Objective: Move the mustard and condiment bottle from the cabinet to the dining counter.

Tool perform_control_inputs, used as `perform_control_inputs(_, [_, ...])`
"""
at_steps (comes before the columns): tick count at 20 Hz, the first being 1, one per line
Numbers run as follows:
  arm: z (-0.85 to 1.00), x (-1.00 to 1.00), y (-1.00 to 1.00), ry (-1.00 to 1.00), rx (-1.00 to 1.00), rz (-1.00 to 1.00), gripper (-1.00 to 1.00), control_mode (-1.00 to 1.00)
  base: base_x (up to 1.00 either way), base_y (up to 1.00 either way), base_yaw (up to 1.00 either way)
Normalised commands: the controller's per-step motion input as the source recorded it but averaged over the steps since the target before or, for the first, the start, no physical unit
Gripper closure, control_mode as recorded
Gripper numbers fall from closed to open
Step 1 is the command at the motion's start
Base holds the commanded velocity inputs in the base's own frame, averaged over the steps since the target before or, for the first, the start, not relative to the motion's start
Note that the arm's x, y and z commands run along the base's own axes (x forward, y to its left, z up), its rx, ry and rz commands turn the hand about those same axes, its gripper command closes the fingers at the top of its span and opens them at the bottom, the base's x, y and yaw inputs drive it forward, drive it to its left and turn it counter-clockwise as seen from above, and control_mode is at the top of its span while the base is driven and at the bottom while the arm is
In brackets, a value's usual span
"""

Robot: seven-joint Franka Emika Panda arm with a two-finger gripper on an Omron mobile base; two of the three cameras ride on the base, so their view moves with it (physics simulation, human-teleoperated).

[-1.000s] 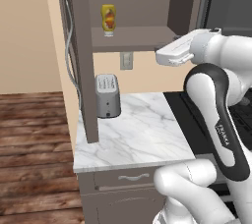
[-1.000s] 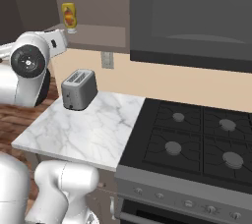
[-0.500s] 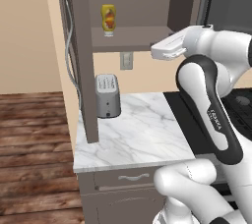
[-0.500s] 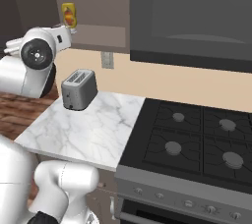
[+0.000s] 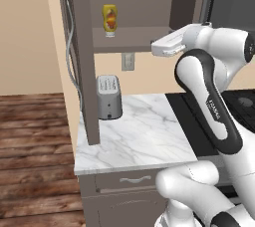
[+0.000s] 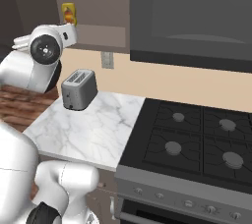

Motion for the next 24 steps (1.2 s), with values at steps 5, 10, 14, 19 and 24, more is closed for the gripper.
perform_control_inputs(5, [0.01,0.24,0.0,0.0,0.0,0.0,-1.0,-1.0,0.0,0.0,0.0])
perform_control_inputs(10, [0.0,0.2,0.07,0.0,0.0,0.0,-1.0,-1.0,0.0,0.0,0.0])
perform_control_inputs(14, [0.0,0.23,0.01,0.0,0.0,0.0,-1.0,-1.0,0.0,0.0,0.0])
perform_control_inputs(19, [0.0,0.23,0.01,0.0,0.0,0.0,-1.0,-1.0,0.0,0.0,0.0])
perform_control_inputs(24, [0.0,0.25,0.0,0.0,0.0,0.0,-1.0,-1.0,0.0,0.0,0.0])
